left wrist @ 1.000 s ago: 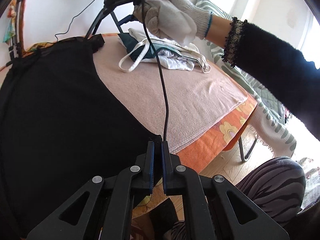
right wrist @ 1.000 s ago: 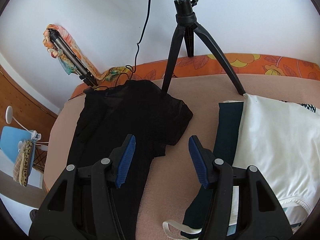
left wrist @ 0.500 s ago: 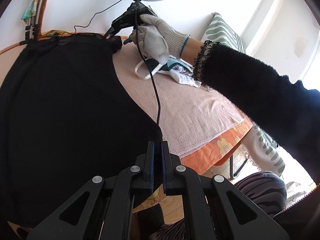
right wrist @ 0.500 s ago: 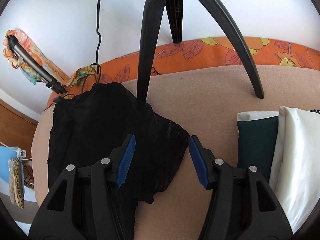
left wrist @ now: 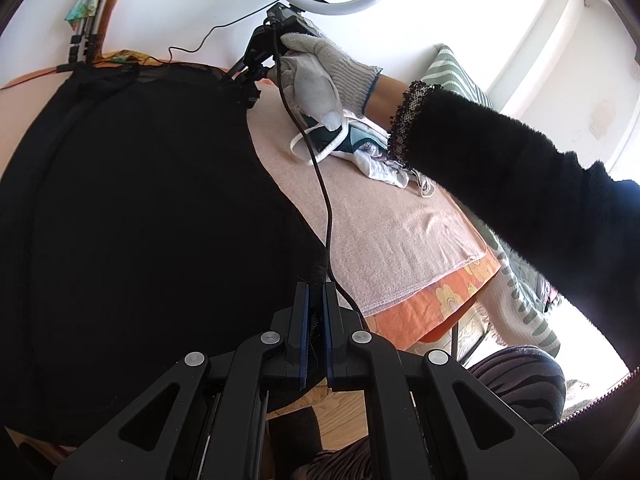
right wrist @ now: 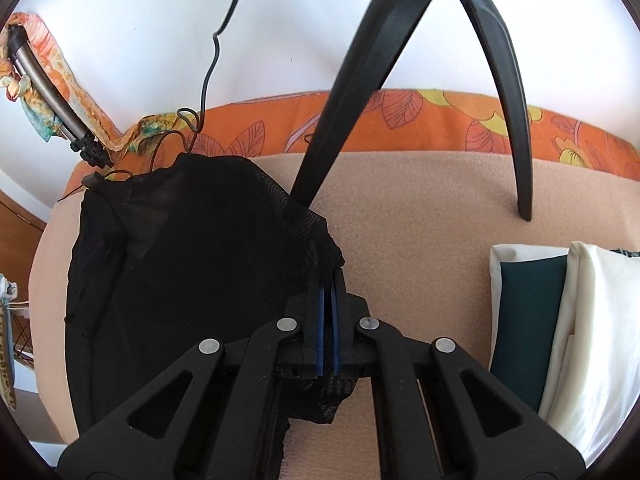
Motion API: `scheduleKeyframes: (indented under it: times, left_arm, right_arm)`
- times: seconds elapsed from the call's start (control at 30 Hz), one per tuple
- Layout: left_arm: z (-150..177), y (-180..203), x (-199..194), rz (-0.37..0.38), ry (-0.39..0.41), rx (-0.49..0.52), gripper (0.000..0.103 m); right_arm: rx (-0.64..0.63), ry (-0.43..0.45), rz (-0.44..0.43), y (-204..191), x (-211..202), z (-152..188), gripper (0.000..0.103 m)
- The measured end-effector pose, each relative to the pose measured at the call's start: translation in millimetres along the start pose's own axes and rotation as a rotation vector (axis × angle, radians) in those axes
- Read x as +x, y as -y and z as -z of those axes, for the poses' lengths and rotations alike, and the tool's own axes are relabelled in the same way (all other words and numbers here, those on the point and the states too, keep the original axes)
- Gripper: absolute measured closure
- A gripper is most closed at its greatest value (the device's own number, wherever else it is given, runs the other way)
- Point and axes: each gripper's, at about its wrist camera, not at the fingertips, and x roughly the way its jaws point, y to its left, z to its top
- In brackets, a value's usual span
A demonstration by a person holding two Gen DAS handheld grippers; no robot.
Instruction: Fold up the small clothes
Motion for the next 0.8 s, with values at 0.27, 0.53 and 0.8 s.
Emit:
scheduleKeyframes:
  times: [0.27, 0.53, 0.8]
  left_arm:
    - [8, -17, -16, -0.005, 0.041, -0.054, 0.098]
    - [18, -39, -34, -0.006, 0.087, -0.119, 0.098]
    - [33, -64, -44, -0.018, 0.106, -0.190, 0.098]
  right_arm:
    - [-0.070, 0.029, 0.075, -44, -25, -18, 0.100]
    - [-0.219, 0.034, 0.150, -124, -31, -23, 0.100]
    - [-0.373, 0.007, 0.202, -212, -1, -13, 0.100]
